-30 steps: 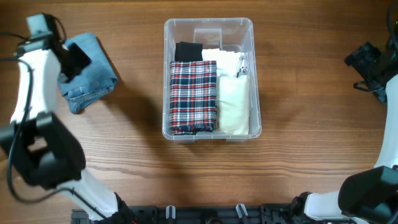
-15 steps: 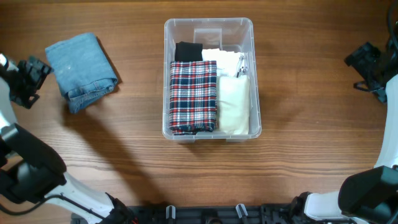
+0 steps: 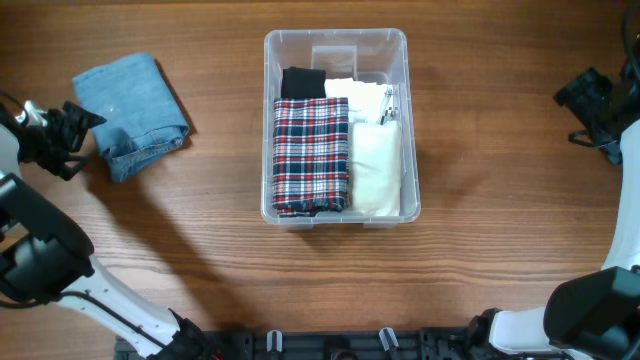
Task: Pack container
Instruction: 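Lower the left gripper and grasp the edge of the denim cloth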
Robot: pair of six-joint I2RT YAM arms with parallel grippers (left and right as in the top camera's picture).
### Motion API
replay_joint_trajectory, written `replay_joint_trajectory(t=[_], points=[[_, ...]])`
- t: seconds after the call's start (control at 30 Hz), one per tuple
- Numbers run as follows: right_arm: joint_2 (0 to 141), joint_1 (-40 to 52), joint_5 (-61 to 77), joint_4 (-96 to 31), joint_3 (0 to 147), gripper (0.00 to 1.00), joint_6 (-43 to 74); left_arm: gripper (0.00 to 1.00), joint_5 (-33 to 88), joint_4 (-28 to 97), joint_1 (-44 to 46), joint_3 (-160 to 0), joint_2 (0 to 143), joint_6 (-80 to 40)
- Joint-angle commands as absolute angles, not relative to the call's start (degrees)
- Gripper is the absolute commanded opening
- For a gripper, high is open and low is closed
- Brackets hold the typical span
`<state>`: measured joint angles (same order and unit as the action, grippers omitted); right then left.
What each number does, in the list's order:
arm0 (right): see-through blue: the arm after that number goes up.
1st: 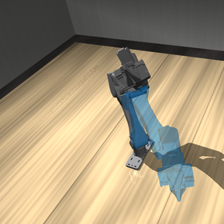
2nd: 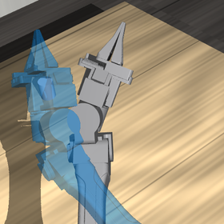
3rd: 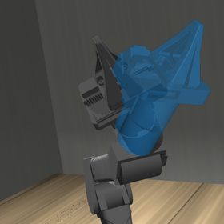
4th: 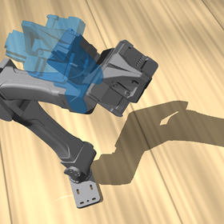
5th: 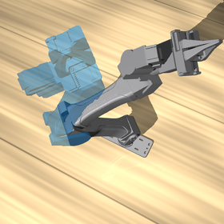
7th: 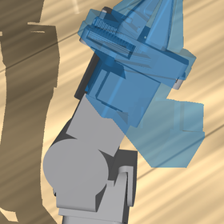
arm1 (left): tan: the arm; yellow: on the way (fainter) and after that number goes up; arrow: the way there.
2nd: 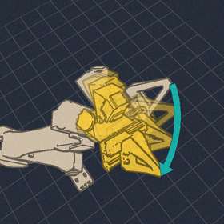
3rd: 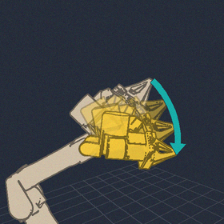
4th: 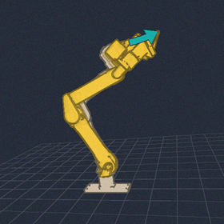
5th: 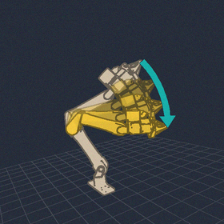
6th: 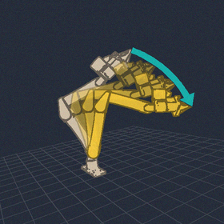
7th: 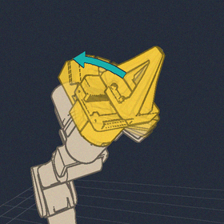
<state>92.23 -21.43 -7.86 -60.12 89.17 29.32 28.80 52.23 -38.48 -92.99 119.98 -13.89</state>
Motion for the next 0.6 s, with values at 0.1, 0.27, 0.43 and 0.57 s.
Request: replay_joint_trajectory(t=[0.1, 0.27, 0.43, 0.57], points=[[92.71, -21.67, -7.44, -60.01, 88.75, 1.0, 30.02, 0.93, 28.75, 51.94, -41.17, -92.9, 122.78, -5.54], [92.71, -21.67, -7.44, -60.01, 88.75, 1.0, 30.02, 0.95, 30.24, 50.06, -41.15, -92.88, 123.87, -4.23], [92.71, -21.67, -7.44, -60.01, 88.75, 1.0, 30.04, 0.95, 37.39, 46.94, -41.15, -92.88, 125.6, -4.23], [92.71, -21.67, -7.44, -60.01, 88.75, 1.0, 30.02, 0.96, 40.8, 45.89, -41.1, -92.88, 127.72, -4.25]])
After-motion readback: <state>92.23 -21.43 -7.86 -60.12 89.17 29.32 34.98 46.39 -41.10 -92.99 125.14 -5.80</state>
